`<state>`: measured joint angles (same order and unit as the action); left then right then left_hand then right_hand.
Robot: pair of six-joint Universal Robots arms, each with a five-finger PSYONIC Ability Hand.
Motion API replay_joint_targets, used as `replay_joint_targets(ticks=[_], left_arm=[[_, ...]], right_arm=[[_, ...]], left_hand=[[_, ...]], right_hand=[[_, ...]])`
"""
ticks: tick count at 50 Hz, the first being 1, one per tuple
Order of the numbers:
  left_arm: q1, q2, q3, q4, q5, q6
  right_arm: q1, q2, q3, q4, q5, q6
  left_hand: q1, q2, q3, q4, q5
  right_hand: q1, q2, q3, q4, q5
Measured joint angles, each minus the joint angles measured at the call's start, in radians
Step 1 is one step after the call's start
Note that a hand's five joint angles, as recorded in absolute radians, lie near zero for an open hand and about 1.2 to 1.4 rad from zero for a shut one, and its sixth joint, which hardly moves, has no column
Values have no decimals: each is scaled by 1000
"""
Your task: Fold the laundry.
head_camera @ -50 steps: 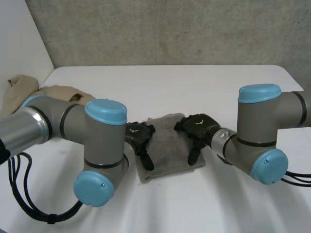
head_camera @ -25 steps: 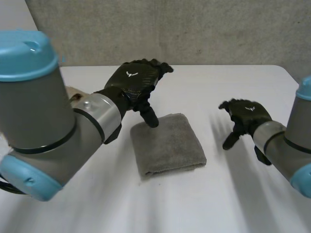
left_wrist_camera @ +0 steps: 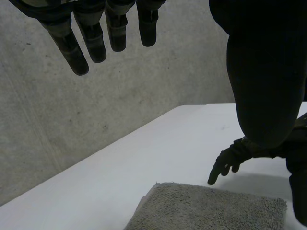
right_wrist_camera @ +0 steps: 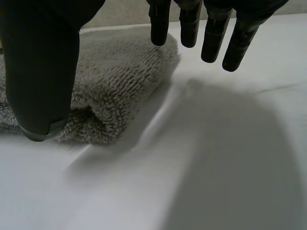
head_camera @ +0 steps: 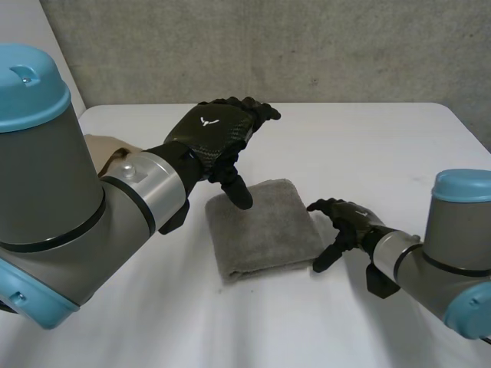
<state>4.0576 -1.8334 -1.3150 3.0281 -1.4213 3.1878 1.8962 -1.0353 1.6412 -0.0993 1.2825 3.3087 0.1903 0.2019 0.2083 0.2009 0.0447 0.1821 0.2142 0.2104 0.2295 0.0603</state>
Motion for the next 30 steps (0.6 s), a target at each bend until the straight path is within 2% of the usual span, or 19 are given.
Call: replay_joint_targets(ticks=[12,19,24,25,29,30], left_arm=[[8,-4,0,0,-1,-2],[16,-5,-1,0,-1,-4],[17,-6,-1,0,-1,-5],[17,-7,-1,0,-1,-5],[17,-8,-1,0,-1,-5],[17,-9,-3,0,-1,-5]], right_arm=[[66,79,-74,-19,9,56],[82,96,-84,-27,20,62],[86,110,-93,-41,29,61],[86,117,-99,-49,34,60],[86,121,-102,-55,38,59],[85,125,-109,-65,49,57]], left_hand=[[0,0,0,0,0],[0,0,0,0,0],[0,0,0,0,0],[0,0,0,0,0],[0,0,0,0,0],[0,0,0,0,0]], right_hand=[[4,4,4,1,0],[75,79,82,58,55],[178,245,242,216,187],[269,366,377,357,309],[281,390,403,376,327],[398,560,599,554,503]])
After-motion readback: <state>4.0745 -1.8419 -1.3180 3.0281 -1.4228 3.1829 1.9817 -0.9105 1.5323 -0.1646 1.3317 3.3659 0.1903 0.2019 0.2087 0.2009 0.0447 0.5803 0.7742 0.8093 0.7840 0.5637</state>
